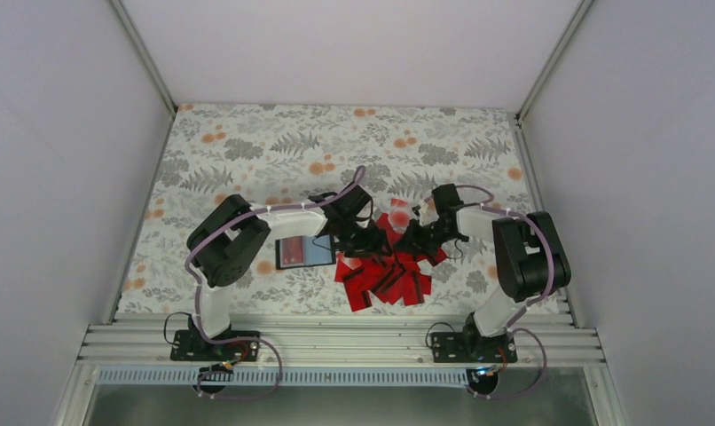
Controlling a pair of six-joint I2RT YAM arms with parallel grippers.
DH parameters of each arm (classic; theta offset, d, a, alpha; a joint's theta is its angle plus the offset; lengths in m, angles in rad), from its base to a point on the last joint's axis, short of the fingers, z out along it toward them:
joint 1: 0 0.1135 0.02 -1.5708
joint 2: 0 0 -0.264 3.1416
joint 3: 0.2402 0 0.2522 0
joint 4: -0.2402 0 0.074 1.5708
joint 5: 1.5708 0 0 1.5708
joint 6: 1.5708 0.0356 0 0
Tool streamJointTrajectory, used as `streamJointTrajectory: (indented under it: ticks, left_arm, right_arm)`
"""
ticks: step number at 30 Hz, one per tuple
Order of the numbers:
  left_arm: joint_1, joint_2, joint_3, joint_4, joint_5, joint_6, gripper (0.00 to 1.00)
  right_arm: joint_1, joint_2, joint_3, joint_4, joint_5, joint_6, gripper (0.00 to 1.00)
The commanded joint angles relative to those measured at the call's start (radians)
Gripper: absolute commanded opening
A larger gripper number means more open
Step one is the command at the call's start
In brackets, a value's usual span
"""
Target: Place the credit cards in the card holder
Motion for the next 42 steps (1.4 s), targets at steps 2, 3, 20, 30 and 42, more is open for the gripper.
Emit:
streamJointTrajectory:
  ticks: [2,3,20,30,42]
  left_arm:
    - [-0.016,0.035,0.006,0.015,0.026,-0.052,0.72]
    - [-0.017,0.041,0.006,0.012,0.026,-0.06,0.73]
    - [-0.017,0.059,0.057,0.011,0.04,-0.161,0.73]
    - [-0.025,0.07,0.106,-0.061,0.042,-0.196,0.84]
    - [-0.026,0.046,0.081,0.002,0.034,-0.203,0.84]
  right_arm:
    - [0.002,0.038,-0.05,-0.023,0.068,-0.01,0.04]
    - [0.001,0.038,-0.05,-0.023,0.068,-0.01,0.04]
    - [0.002,0.038,-0.073,-0.008,0.056,-0.023,0.04]
    - [0.002,0.041,-0.075,-0.002,0.052,-0.029,0.04]
    - [0.003,0.051,-0.09,0.01,-0.021,-0.044,0.04]
